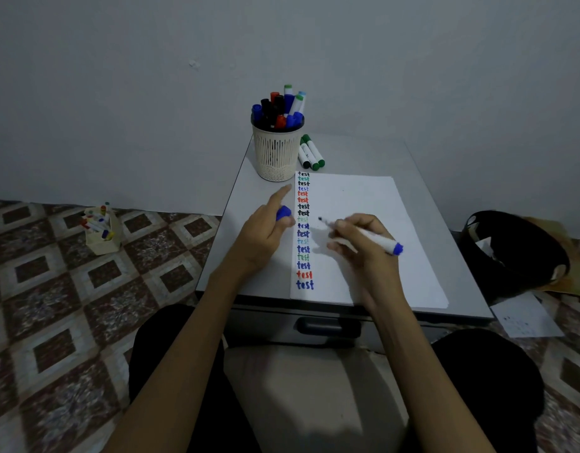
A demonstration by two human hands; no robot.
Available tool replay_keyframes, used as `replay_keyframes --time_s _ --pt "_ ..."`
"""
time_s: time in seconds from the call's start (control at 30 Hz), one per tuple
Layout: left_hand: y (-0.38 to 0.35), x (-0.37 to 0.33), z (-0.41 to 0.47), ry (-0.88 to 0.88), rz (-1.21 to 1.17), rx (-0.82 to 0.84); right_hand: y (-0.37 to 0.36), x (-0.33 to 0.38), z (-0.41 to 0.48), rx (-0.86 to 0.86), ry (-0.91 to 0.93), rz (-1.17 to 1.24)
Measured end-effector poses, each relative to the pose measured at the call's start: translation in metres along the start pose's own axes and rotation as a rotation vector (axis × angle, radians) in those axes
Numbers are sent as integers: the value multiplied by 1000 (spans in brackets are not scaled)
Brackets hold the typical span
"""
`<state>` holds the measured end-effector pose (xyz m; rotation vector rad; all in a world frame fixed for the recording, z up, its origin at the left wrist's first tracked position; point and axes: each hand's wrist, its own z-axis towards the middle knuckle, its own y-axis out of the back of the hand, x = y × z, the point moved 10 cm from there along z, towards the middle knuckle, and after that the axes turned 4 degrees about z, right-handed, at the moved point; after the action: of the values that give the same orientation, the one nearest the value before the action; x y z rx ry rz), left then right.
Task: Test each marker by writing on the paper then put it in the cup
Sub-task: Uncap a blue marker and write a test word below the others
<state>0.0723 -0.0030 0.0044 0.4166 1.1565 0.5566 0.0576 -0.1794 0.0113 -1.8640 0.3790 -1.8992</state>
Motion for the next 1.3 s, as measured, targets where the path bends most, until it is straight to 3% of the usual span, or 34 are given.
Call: replay_keyframes --time_s 0.13,0.33,0.67,1.0,1.3 --pt "12 -1 -3 33 -238 -47 -4 11 14 39 0 8" --pt "15 -2 -2 27 -281 -36 5 9 24 -19 58 -82" --pt "12 -7 -2 -7 -263 2 -1 0 23 65 51 -103" --pt "15 -7 -1 -8 -225 3 -15 -4 17 160 130 -377" --pt "22 -18 -2 -110 -82 -47 -14 -11 20 182 89 -276"
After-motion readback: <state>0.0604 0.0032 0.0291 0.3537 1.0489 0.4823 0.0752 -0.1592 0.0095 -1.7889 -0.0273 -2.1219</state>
